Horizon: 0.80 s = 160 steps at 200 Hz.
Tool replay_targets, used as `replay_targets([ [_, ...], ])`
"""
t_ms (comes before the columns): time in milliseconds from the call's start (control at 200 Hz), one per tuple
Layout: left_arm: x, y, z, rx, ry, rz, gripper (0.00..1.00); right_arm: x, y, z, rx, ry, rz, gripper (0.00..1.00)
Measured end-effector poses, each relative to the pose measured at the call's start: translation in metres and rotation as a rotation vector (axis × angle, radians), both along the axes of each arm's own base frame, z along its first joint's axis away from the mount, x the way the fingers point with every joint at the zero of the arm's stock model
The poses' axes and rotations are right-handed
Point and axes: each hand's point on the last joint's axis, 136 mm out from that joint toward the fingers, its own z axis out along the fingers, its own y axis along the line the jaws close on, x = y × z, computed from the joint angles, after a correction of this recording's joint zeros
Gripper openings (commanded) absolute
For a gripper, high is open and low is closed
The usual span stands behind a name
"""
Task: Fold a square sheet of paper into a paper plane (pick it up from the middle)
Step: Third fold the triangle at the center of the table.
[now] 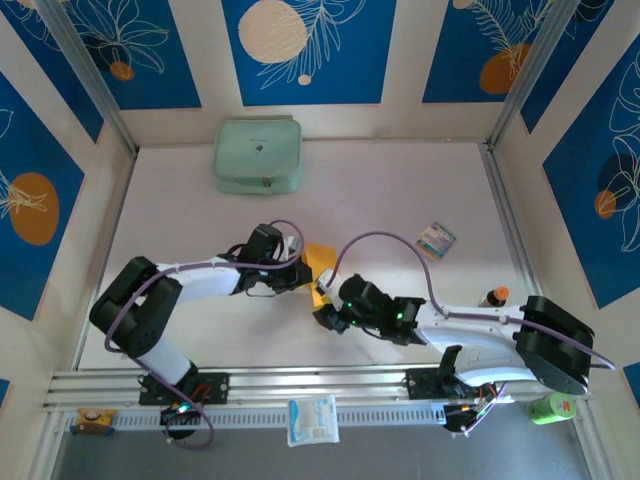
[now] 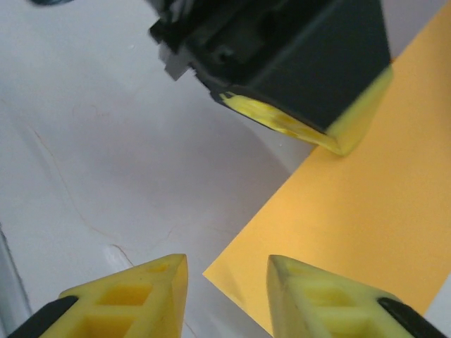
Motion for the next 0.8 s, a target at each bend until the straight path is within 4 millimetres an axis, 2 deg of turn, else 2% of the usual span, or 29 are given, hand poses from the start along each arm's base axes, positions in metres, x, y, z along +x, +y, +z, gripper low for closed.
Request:
replay_targets([
  [165, -0.001, 0.001, -0.001, 0.004, 0.005, 0.000, 0.08, -0.006, 0.005, -0.011, -0.108, -0.129, 0.060, 0.45],
  [380, -0.002, 0.001, -0.002, 0.009, 0.013, 0.000, 0.09, -0.005, 0.004, -0.031, -0.238, -0.220, 0.082, 0.46],
  [800, -0.003, 0.001, -0.002, 0.008, 0.017, -0.001, 0.09, -0.001, 0.005, -0.048, -0.386, -0.373, 0.062, 0.44],
])
